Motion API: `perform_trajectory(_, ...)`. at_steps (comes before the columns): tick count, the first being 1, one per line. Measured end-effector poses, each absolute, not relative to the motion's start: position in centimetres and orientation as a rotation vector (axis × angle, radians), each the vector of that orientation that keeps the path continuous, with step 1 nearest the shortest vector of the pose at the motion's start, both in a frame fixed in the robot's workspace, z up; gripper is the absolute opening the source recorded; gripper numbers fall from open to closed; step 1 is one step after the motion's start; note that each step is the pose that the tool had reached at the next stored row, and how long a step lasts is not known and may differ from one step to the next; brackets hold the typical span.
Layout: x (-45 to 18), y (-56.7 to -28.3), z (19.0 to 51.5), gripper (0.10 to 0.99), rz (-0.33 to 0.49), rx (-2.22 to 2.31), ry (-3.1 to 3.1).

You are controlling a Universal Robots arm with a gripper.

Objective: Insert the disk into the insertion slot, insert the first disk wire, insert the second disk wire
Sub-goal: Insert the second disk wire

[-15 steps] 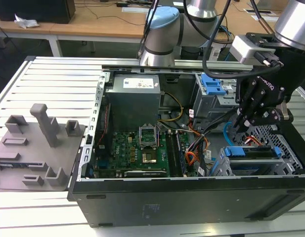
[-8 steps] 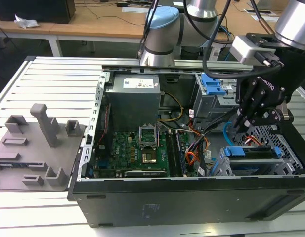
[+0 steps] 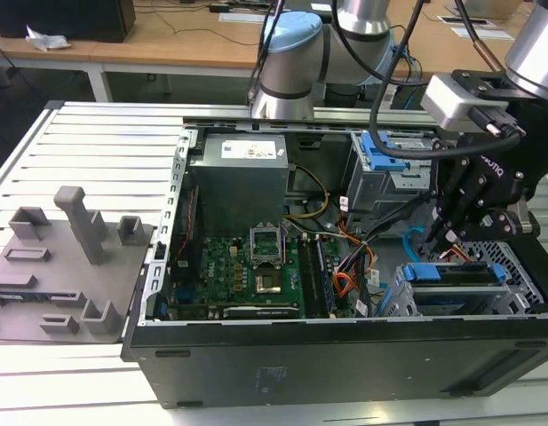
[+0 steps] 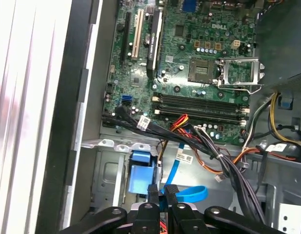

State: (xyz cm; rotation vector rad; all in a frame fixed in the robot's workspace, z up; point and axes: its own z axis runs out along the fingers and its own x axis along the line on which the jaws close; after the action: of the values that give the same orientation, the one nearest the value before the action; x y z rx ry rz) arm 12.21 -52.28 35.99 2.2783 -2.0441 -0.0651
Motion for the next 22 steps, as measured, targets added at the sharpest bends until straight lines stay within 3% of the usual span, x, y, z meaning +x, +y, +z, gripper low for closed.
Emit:
perform_trajectory(8,12.2,-53.7,36.0,0.165,-0.065,2.278,-2.044)
perform_trajectory(22,12.2,-53.7,35.9,0.165,-0.077,2.061,-2.269)
